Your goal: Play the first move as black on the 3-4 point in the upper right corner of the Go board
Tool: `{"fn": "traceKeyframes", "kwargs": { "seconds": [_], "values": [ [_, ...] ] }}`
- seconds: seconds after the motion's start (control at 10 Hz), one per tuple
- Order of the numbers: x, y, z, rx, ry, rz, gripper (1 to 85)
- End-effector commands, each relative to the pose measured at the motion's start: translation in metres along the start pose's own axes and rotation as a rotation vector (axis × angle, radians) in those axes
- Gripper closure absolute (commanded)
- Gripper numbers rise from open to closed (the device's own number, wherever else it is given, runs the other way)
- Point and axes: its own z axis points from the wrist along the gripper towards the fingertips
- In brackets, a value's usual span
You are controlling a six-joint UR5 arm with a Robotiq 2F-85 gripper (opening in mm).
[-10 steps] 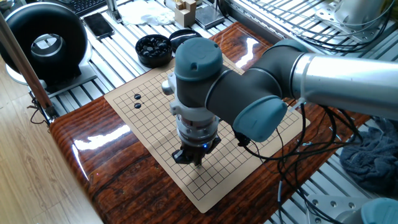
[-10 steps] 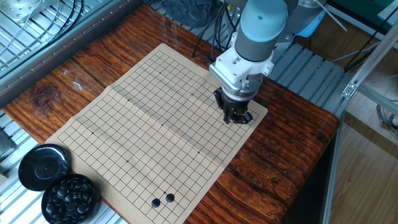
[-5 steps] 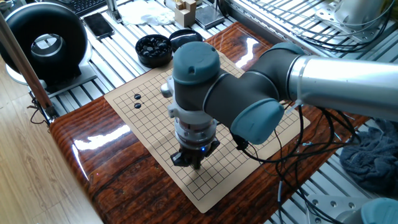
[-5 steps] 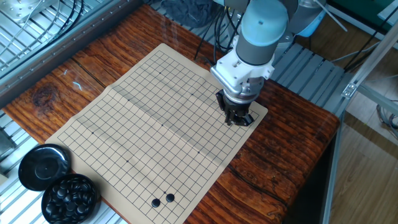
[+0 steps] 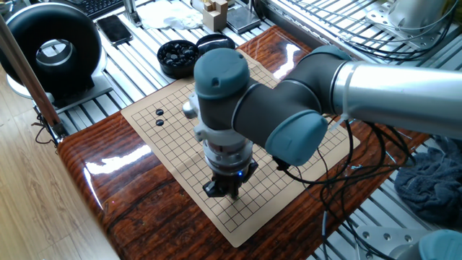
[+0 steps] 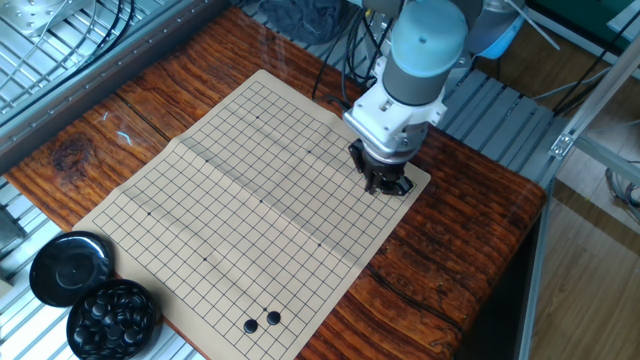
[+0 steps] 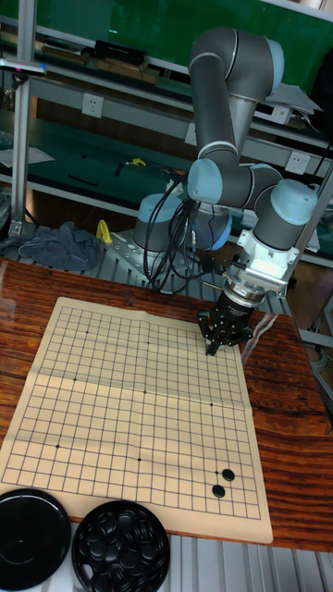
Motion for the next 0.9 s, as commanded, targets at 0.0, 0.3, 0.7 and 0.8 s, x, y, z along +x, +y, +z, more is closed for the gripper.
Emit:
{"fn": "traceKeyframes", "kwargs": {
  "seconds": [0.0,0.3,0.7,0.8],
  "values": [
    [-0.0086,0.0043,-0.0077,0.022,-0.024,0.022,84.3],
    [-0.0122,0.0111,-0.0101,0.013,-0.03,0.026,84.3],
    [-0.0165,0.0059,-0.0047,0.036,-0.04,0.035,84.3],
    [-0.0148,0.0041,-0.0033,0.045,-0.032,0.038,84.3]
  ]
}}
